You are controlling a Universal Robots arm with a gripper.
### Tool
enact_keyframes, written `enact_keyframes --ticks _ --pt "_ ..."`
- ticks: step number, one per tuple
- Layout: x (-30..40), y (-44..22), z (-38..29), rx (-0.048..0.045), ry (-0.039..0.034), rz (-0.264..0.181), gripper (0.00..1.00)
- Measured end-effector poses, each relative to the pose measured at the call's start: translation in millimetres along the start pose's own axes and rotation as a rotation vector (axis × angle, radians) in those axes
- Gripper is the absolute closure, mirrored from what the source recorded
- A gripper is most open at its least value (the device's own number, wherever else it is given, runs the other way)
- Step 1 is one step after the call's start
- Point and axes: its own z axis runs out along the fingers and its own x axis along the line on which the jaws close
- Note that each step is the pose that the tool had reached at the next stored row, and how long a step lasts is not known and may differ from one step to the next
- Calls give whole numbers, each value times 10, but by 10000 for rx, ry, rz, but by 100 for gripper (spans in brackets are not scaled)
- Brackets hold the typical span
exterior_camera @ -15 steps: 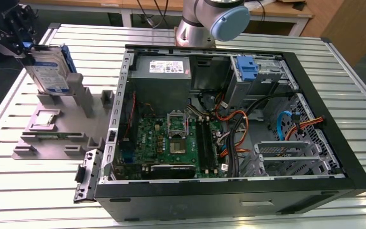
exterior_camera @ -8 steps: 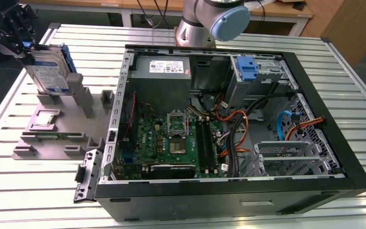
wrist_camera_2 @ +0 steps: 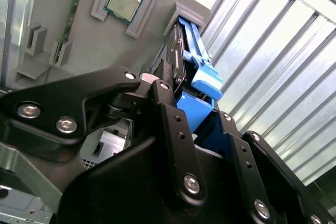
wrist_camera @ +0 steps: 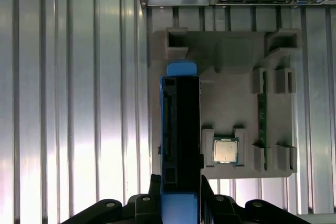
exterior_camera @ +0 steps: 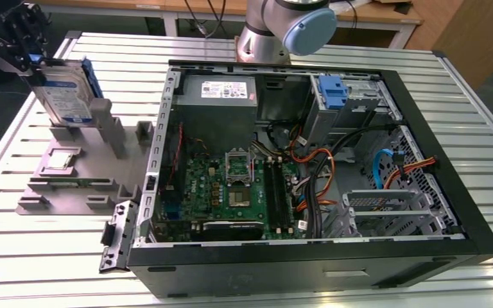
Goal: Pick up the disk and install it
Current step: 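Pick up the disk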
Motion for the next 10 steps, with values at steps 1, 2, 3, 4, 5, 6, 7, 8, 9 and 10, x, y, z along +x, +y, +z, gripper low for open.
enact_keyframes --ticks 1,2,3,4,5,6,7,8,9,10 --pt "0 0 -5 -1 0 0 63" --pt "0 0 -11 0 0 0 63" --pt "0 1 -16 0 0 0 63" --pt "-1 1 -21 -1 0 0 63" --pt "0 1 -26 -1 0 0 63" --pt "-1 1 -31 0 0 0 63" --pt "-1 1 -35 -1 1 0 63" --pt "-1 1 -38 -2 2 0 63" --pt "-1 1 -42 -2 1 0 63" --pt "-1 1 -47 0 0 0 63"
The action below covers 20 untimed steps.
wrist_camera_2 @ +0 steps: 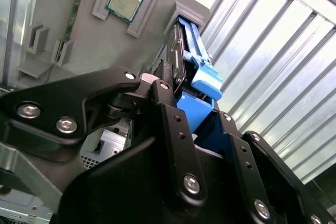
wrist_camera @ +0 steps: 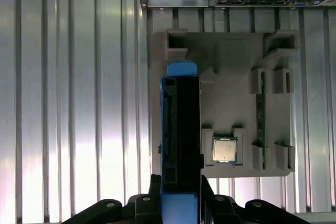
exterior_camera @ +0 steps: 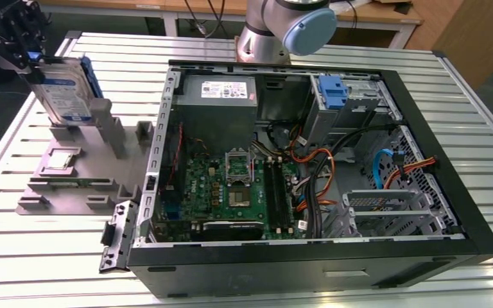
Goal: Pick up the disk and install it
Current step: 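Pick up the disk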
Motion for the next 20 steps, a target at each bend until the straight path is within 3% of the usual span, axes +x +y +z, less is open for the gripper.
enact_keyframes --ticks 20 --pt "-2 2 -75 -1 1 0 63"
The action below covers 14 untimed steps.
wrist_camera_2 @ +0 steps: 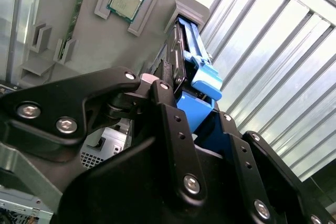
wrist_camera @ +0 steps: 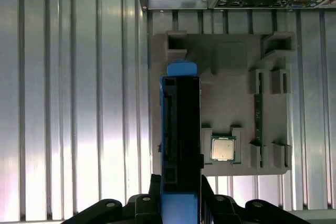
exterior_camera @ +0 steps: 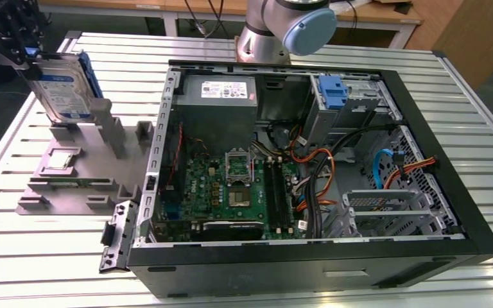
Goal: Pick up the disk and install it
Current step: 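Pick up the disk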
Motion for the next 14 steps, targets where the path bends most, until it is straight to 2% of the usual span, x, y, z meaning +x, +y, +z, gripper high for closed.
enact_keyframes --ticks 14 --pt "-2 2 -64 1 -1 0 63"
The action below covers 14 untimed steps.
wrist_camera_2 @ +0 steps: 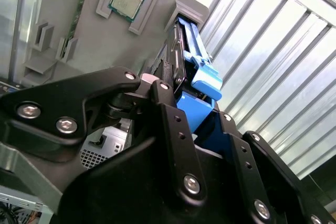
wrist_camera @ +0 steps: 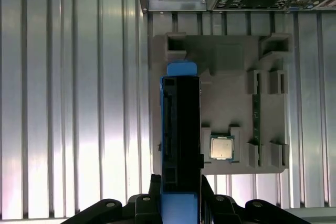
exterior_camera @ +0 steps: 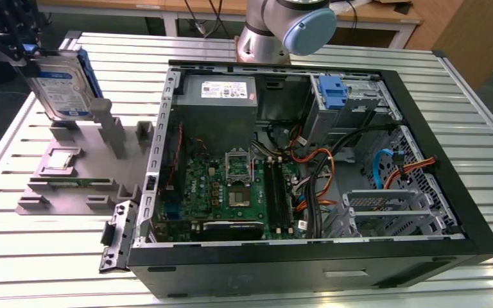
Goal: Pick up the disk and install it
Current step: 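Pick up the disk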
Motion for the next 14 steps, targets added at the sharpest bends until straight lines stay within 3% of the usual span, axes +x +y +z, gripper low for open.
enact_keyframes --ticks 14 --pt "-1 2 -74 0 0 0 63"
